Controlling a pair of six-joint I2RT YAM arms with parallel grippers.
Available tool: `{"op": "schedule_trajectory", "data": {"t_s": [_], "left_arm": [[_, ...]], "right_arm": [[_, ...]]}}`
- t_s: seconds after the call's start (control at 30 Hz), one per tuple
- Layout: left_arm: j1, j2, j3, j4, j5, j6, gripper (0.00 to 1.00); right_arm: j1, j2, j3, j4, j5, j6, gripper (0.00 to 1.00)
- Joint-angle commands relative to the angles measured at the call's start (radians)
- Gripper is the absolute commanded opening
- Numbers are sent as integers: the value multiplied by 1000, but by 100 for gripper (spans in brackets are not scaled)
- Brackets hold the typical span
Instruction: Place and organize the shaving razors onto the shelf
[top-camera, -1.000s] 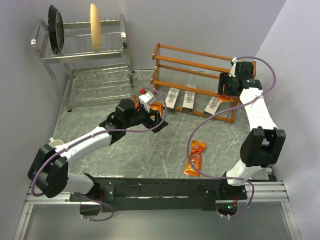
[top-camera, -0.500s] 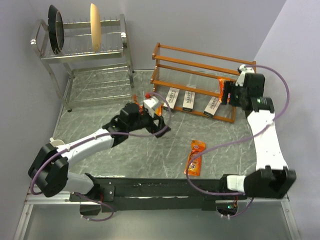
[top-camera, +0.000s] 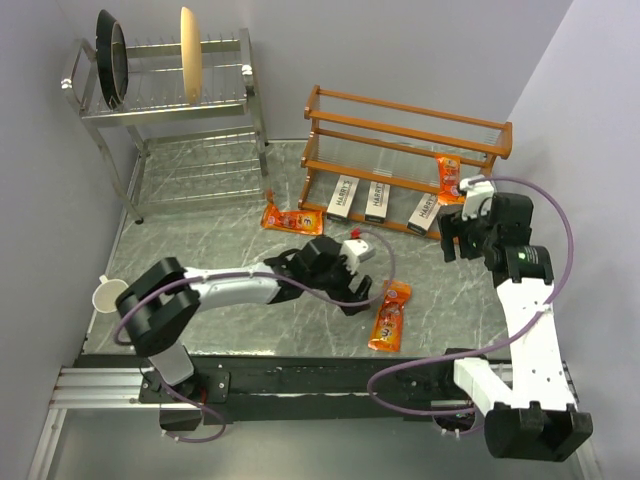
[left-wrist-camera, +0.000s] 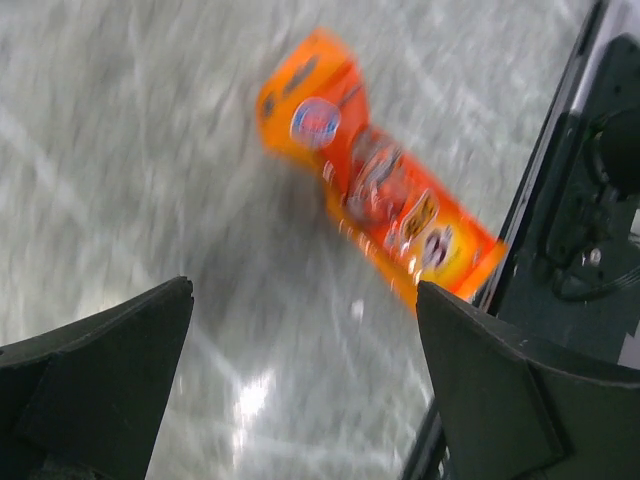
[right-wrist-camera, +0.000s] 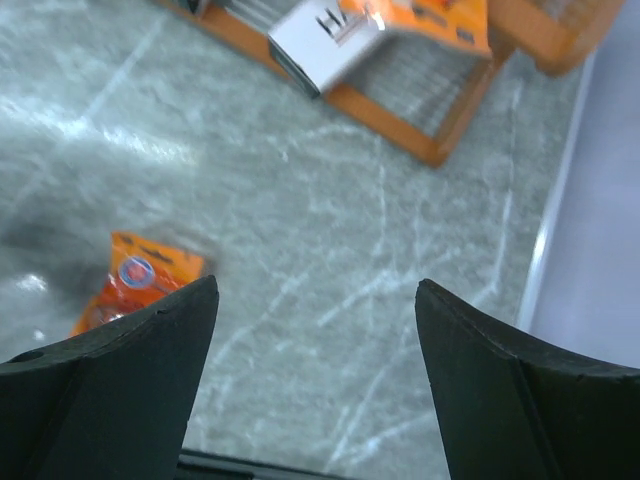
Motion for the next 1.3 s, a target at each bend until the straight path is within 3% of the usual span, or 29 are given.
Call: {"op": "schedule_trajectory", "data": {"t_s": [0.0,0.2,0.5,0.77,0.87,1.1,1.23,1.27], "left_arm": [[6,103,208,25,98,104,100],[43,285,403,-4,212,102,84],[54,465,642,-229,431,288,82],[54,540,695,-305,486,357,68],[54,555,686,-291,474,351,59],[63,598,719,-257,483,293,29],[66,603,715,-219,489,259,22],[70,606,715,-216,488,251,14]], "right_arm": [[-40,-82,-2,-36,3,-63,87],[-42,-94,10,-47,-16,32,87],[-45,-60,56,-53,-5,27,88],[-43,7,99,-32,-36,30,88],[-43,33,118,-26,-36,9,88],[-43,61,126,-18,-51,12,88],[-43,53,113,-16,-57,18,88],[-43,53,112,-18,-59,19,88]]}}
